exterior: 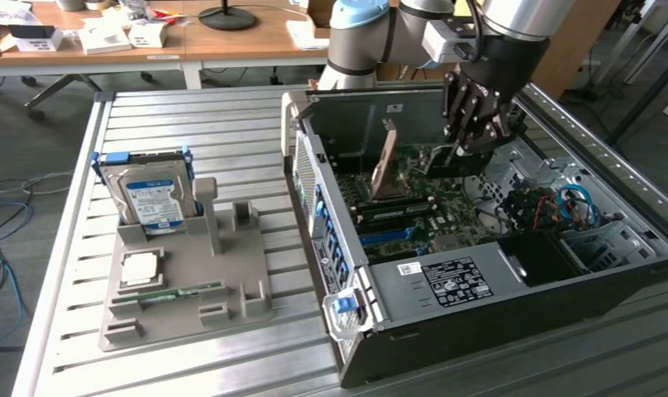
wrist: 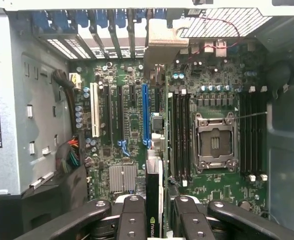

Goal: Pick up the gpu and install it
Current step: 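Insert the gpu into the slot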

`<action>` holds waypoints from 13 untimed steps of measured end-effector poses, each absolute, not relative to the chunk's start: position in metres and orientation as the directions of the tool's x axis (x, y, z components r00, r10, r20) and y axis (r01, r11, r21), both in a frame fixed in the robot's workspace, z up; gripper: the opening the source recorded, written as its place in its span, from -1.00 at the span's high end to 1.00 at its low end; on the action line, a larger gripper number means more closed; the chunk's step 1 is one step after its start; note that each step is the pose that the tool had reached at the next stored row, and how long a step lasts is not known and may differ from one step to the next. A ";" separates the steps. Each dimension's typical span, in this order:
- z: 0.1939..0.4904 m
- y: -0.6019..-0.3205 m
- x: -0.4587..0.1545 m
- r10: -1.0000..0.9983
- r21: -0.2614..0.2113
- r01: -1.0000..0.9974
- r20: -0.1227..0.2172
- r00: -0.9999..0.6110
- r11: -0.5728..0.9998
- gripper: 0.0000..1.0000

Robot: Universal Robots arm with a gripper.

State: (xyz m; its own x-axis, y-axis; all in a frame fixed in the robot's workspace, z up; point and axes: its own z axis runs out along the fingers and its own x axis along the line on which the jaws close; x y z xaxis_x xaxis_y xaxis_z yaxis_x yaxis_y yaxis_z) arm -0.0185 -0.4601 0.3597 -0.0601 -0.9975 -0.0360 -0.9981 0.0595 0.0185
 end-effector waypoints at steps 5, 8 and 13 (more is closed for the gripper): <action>0.351 -0.460 -0.019 -0.998 0.018 -0.998 -0.036 -0.060 0.060 0.47; 0.345 -0.460 -0.019 -0.998 0.018 -0.998 -0.036 -0.060 0.060 0.47; 0.338 -0.460 -0.019 -0.998 0.018 -0.998 -0.036 -0.060 0.059 0.47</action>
